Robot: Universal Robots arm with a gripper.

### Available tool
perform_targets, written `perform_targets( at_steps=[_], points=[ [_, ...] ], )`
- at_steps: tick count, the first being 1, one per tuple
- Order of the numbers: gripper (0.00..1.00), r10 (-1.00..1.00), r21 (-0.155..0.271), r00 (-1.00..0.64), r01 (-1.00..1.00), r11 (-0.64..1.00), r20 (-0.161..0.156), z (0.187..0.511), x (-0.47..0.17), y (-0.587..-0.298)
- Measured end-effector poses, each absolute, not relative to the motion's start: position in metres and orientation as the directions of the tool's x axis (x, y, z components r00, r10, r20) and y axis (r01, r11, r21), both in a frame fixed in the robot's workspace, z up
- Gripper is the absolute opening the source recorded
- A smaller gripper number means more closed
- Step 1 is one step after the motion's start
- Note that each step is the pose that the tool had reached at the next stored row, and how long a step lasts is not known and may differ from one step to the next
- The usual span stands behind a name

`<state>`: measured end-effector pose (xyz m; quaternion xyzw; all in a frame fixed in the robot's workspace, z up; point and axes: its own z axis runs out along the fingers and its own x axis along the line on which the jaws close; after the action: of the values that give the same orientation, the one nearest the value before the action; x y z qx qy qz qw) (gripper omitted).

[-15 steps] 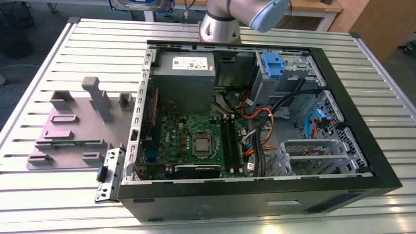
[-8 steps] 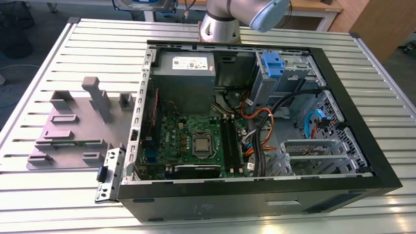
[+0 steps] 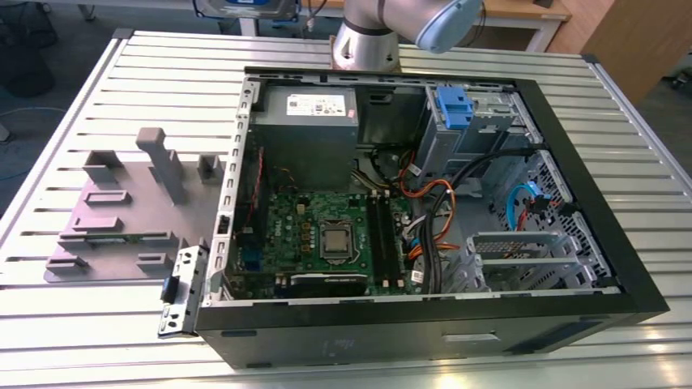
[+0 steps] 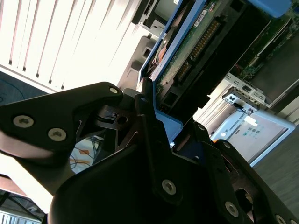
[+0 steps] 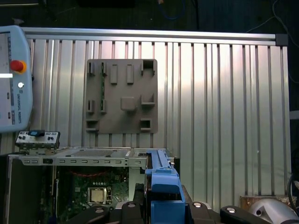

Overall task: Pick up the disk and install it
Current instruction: 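Pick up the disk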

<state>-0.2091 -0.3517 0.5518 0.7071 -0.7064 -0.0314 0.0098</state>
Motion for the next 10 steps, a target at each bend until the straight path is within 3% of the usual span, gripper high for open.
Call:
perform_targets(
  at_steps=[10],
  points=[
    [0.37, -1.000, 0.059, 0.000, -0.998, -0.002, -0.031, 0.5518, -0.2023, -0.3518]
  ],
)
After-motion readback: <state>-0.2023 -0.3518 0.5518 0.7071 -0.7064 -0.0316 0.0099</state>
